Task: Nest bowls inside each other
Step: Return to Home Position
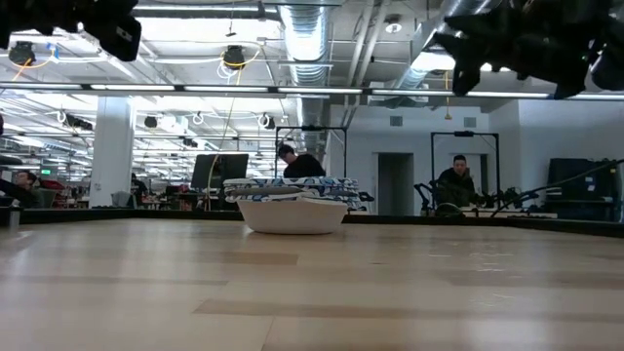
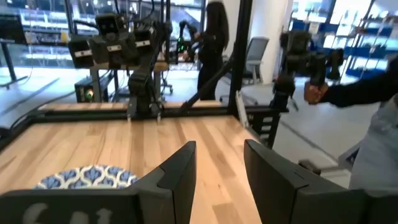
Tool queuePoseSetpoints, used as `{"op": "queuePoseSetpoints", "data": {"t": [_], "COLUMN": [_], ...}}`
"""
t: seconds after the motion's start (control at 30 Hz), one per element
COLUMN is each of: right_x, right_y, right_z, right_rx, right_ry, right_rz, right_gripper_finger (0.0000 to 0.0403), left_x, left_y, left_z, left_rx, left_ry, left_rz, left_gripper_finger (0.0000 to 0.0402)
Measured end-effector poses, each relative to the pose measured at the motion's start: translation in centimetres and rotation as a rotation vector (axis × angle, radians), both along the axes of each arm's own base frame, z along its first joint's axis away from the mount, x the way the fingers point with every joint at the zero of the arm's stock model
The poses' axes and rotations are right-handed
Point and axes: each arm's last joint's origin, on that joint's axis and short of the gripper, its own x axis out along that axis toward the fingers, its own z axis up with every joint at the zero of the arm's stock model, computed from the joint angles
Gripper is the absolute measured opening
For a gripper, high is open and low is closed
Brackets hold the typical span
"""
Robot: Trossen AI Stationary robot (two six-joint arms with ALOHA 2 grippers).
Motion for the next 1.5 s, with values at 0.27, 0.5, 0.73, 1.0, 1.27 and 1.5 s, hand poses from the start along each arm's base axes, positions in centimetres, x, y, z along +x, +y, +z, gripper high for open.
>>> {"op": "queuePoseSetpoints", "data": {"t": [0.27, 0.5, 0.73, 1.0, 1.27, 1.5], "right_x": [0.7, 1.4, 1.5, 1.5, 1.5, 1.4], "right_y": [1.5, 2.6, 2.9, 2.9, 2.9, 3.0], "right_z": [-1.0, -1.9, -2.1, -2.2, -2.8, -3.7], "right_rx": [0.051, -0.011, -0.057, 0.035, 0.054, 0.087], "right_ry": [0.11, 0.16, 0.173, 0.202, 0.26, 0.356], "right_rz": [0.098, 0.059, 0.068, 0.081, 0.081, 0.083], "right_gripper_finger": [0.0159, 0.0159, 0.0159, 0.0159, 0.0159, 0.0159], "left_x": [0.0, 0.0, 0.0, 0.0, 0.0, 0.0], "left_y": [0.0, 0.1, 0.1, 0.1, 0.1, 0.1], "left_z": [-0.1, -0.7, -1.0, -0.5, -0.5, -0.5], "left_rx": [-0.022, 0.011, 0.014, -0.001, -0.036, -0.047], "left_ry": [0.015, 0.068, 0.095, 0.05, 0.059, 0.061], "left_rz": [-0.001, 0.051, 0.052, 0.052, 0.053, 0.053], "left_gripper_finger": [0.0125, 0.0125, 0.0125, 0.0125, 0.0125, 0.0125]}}
